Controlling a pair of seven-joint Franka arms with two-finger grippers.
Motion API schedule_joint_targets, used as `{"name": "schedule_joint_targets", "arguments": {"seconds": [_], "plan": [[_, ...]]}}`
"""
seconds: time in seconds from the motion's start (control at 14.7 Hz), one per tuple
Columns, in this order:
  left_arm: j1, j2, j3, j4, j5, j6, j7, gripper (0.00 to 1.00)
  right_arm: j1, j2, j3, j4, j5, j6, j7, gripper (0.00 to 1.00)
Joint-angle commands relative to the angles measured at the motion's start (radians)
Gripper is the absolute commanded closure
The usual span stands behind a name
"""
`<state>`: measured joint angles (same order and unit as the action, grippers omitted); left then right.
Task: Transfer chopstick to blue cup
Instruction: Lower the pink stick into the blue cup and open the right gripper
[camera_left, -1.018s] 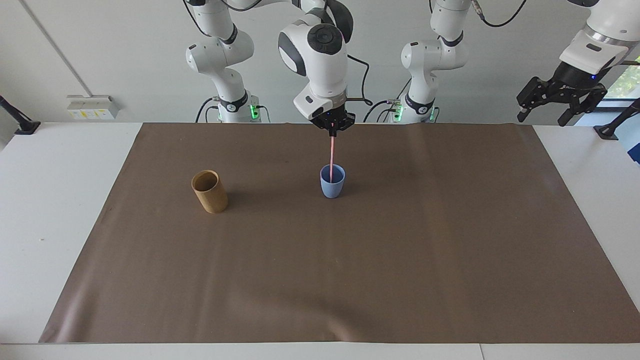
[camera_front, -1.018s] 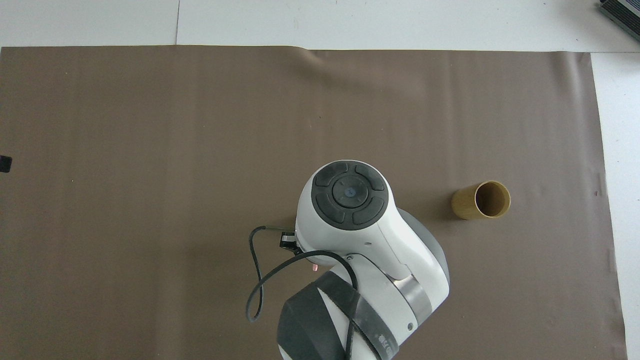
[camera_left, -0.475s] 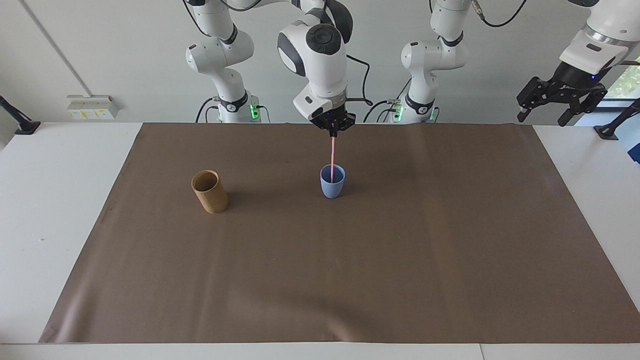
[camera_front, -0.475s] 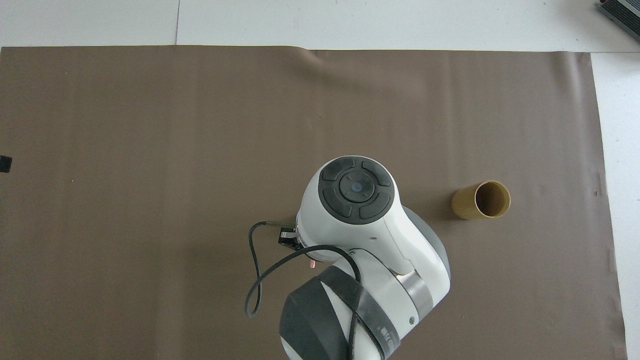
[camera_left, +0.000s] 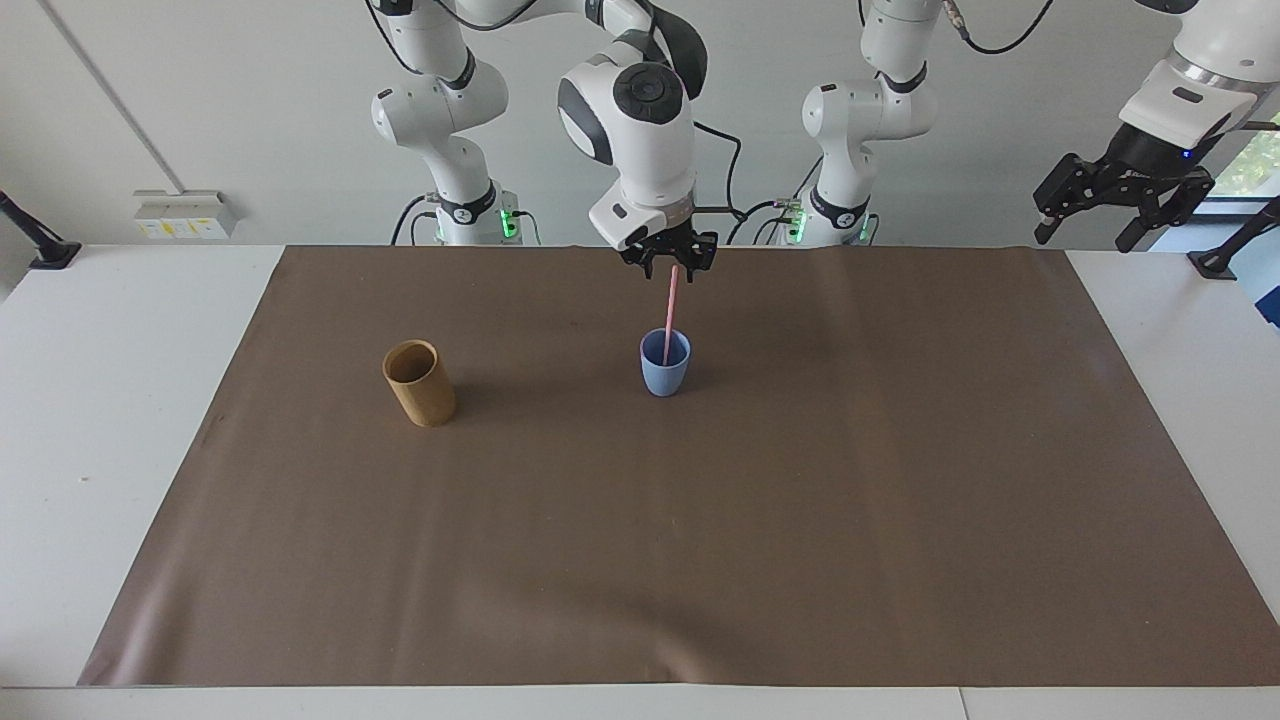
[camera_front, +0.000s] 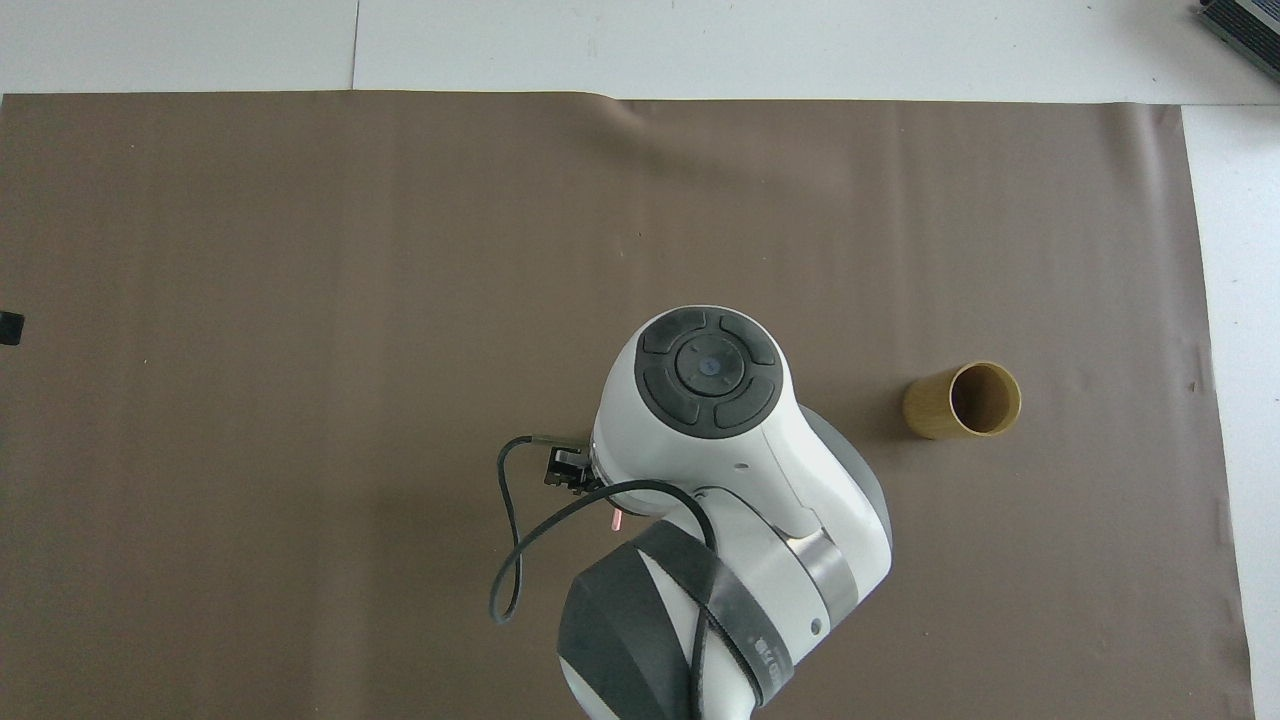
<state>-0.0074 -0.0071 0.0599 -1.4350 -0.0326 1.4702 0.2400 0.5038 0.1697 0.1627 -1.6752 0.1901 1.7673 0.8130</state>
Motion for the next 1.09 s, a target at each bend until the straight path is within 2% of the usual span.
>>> {"name": "schedule_joint_targets", "arguments": {"seconds": [0.0, 0.27, 0.47, 0.61, 0.81, 1.02], "plan": [[-0.003, 0.006, 0.001, 0.019, 0.016, -0.025, 0.007, 0.00, -0.033, -0.035, -0.003, 0.009, 0.005, 0.001, -0.063, 0.00], [-0.003, 0.006, 0.001, 0.019, 0.016, -0.025, 0.007, 0.00, -0.126, -0.113, -0.005, 0.019, -0.061, -0.017, -0.178, 0.00], [-0.003, 0.006, 0.001, 0.019, 0.016, -0.024, 0.007, 0.00, -0.250, -0.171, -0.005, 0.019, -0.096, -0.060, -0.316, 0.00], [-0.003, 0.006, 0.001, 0.019, 0.016, -0.025, 0.007, 0.00, -0.309, -0.194, -0.005, 0.020, -0.124, -0.063, -0.342, 0.00], [-0.003, 0.006, 0.001, 0.019, 0.016, -0.024, 0.007, 0.00, -0.314, -0.200, -0.009, 0.067, -0.202, -0.098, -0.324, 0.00], [-0.003, 0.006, 0.001, 0.019, 0.016, -0.025, 0.007, 0.00, -0.318, -0.202, -0.014, 0.126, -0.202, -0.143, -0.273, 0.00]]}}
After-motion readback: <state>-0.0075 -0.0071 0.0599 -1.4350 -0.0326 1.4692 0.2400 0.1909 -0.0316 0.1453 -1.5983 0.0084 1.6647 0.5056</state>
